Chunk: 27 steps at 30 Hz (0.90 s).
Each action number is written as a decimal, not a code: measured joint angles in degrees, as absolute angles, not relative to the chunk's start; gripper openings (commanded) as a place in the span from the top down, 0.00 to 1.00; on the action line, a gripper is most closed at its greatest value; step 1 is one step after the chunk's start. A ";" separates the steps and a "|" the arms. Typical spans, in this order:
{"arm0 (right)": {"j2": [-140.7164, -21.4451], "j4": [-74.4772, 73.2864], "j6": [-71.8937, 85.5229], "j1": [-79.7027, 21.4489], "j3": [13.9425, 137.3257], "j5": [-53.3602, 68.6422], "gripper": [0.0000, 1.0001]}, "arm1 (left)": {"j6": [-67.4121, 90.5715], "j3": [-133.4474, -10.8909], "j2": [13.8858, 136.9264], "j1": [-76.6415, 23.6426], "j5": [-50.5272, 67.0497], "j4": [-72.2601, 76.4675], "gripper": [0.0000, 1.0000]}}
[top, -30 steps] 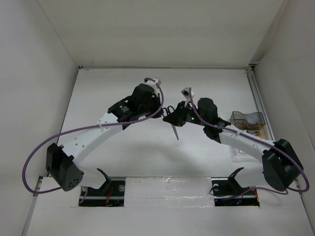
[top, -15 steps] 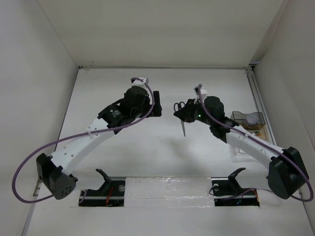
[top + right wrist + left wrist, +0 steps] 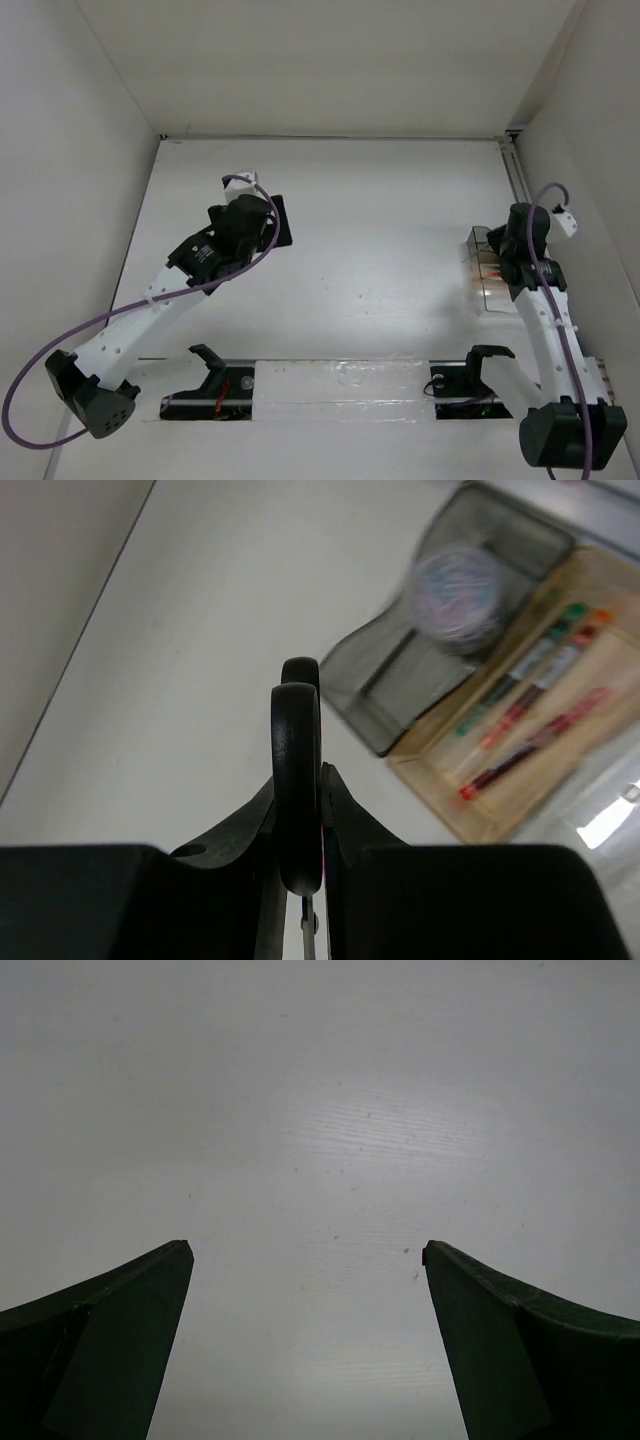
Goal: Sort the stationery into containers
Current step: Place the stationery into the container
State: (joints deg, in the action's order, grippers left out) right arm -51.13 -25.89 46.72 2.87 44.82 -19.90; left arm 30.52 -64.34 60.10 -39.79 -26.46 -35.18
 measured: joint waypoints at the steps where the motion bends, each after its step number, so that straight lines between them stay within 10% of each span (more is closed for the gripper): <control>1: -50.02 -27.88 48.10 4.12 44.82 -22.26 1.00 | 30.46 -62.98 59.70 -39.79 -25.69 -34.87 0.00; 27: -51.62 -49.91 70.98 17.96 42.65 -36.03 1.00 | 27.40 -58.57 55.46 -39.77 -17.98 -30.33 0.00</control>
State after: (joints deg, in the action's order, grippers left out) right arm -51.62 -49.91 70.98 17.96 42.65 -36.03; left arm 27.40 -58.57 55.46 -39.77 -17.98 -30.33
